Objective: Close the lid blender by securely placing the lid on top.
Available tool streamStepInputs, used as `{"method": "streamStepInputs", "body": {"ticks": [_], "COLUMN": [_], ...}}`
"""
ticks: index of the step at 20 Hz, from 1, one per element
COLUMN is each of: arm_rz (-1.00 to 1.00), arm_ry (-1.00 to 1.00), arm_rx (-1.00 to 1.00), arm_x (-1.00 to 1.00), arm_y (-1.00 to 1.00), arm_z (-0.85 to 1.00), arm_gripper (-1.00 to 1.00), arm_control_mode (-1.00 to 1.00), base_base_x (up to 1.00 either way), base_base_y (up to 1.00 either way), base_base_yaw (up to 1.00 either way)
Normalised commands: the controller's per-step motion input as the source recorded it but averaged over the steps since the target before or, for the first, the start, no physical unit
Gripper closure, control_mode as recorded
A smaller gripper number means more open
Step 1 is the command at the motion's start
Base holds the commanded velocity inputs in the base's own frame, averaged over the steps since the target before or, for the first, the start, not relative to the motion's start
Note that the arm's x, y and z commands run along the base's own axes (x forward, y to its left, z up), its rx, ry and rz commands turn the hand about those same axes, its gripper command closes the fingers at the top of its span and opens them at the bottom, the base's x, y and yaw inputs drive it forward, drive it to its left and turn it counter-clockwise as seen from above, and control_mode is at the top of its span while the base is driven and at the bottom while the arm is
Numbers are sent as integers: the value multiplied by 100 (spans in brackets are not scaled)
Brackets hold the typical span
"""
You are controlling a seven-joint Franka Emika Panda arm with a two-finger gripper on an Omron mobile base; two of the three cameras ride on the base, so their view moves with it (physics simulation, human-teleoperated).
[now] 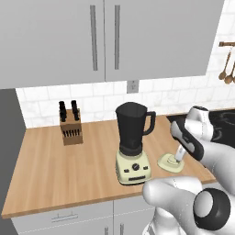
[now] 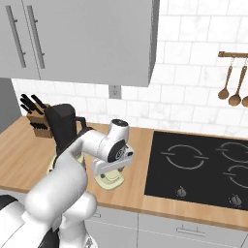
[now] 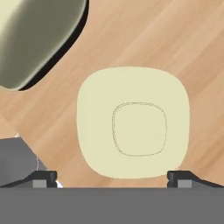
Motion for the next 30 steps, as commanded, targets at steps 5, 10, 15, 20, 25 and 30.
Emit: {"method": "streamStepInputs", "body": {"ticks": [5, 10, 15, 20, 25, 30], "arm_rz": [6, 4, 3, 2, 1, 0], "arm_ry": [0, 0, 0, 0, 0, 0], "arm_rx": [1, 2, 1, 1, 0, 0], "arm_x": [14, 15, 19, 18, 11, 3], "arm_y": [0, 0, 0, 0, 0, 0], "arm_z": [-23, -22, -18, -18, -23, -32], "arm_gripper": [-100, -100, -100, -100, -100, 100], "arm_control_mode": [-100, -100, -100, -100, -100, -100], "base_base_x": [0, 0, 0, 0, 0, 0], "base_base_y": [0, 0, 0, 0, 0, 0], "base_base_yaw": [0, 0, 0, 0, 0, 0]}}
